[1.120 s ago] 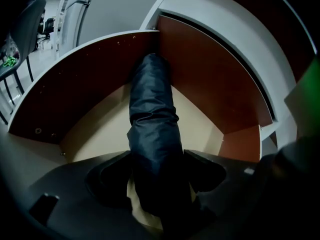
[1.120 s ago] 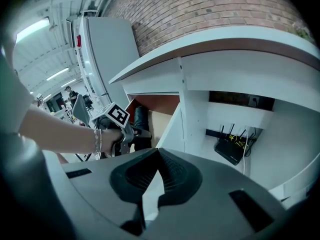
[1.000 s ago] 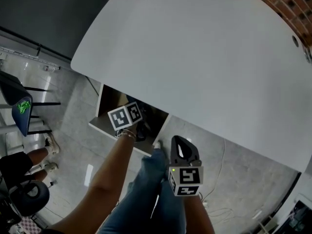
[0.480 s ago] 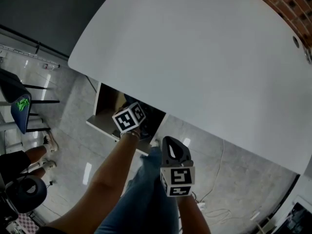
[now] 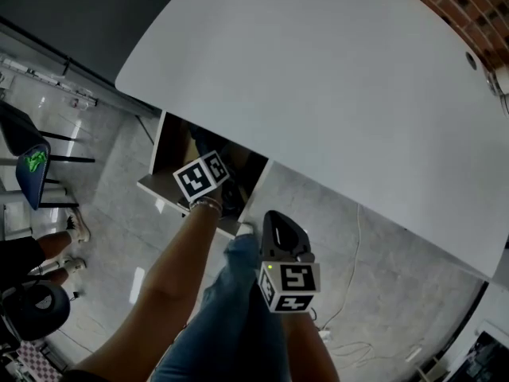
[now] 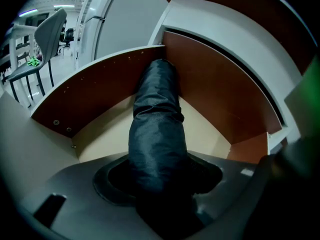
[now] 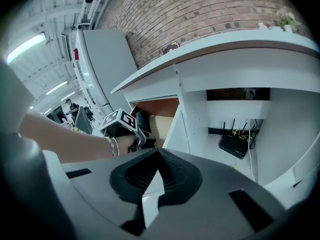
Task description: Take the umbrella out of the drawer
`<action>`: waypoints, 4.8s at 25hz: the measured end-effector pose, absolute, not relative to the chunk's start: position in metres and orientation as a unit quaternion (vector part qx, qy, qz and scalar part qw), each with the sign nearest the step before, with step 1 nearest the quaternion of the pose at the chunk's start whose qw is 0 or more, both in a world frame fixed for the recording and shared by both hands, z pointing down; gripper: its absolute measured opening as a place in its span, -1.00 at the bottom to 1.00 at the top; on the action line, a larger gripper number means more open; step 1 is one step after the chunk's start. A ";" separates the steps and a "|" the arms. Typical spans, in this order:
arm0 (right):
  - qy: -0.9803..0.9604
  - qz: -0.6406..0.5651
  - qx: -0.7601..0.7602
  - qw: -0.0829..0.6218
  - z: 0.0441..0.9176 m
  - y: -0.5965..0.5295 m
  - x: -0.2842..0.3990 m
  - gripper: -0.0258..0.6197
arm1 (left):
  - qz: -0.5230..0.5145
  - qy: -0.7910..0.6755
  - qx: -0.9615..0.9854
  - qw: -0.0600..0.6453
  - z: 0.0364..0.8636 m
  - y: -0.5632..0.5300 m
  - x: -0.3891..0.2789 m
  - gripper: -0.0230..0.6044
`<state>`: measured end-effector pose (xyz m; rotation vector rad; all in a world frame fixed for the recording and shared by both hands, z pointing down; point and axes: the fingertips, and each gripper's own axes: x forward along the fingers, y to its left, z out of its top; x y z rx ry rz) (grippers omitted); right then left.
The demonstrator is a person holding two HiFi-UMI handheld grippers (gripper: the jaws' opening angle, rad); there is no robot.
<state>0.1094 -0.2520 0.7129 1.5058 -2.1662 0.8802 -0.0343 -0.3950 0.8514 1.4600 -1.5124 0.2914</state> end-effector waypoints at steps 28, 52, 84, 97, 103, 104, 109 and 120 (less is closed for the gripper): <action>-0.778 0.305 0.530 0.145 0.647 -0.209 0.107 -0.94 | 0.048 -0.626 0.617 0.475 0.737 -0.328 -0.064 -0.13; -0.833 0.185 0.489 0.180 0.472 -0.186 0.088 -0.94 | 0.026 -0.589 0.699 0.404 0.547 -0.234 -0.081 -0.13; -0.839 -0.037 0.542 0.038 0.209 -0.212 0.091 -0.94 | -0.089 -0.567 0.818 0.037 0.222 -0.251 -0.077 -0.12; -0.809 -0.093 0.580 0.011 0.170 -0.210 0.114 -0.94 | -0.103 -0.545 0.829 -0.064 0.164 -0.244 -0.070 -0.12; -0.771 -0.128 0.624 -0.011 0.146 -0.209 0.130 -0.94 | -0.097 -0.543 0.826 -0.117 0.145 -0.243 -0.072 -0.12; -0.768 -0.133 0.627 -0.010 0.144 -0.208 0.133 -0.94 | -0.097 -0.542 0.826 -0.124 0.143 -0.243 -0.073 -0.12; -0.749 -0.161 0.643 -0.001 0.130 -0.203 0.147 -0.94 | -0.101 -0.533 0.827 -0.148 0.127 -0.242 -0.080 -0.12; -0.726 -0.177 0.664 0.011 0.115 -0.197 0.170 -0.94 | -0.095 -0.530 0.827 -0.164 0.115 -0.250 -0.083 -0.12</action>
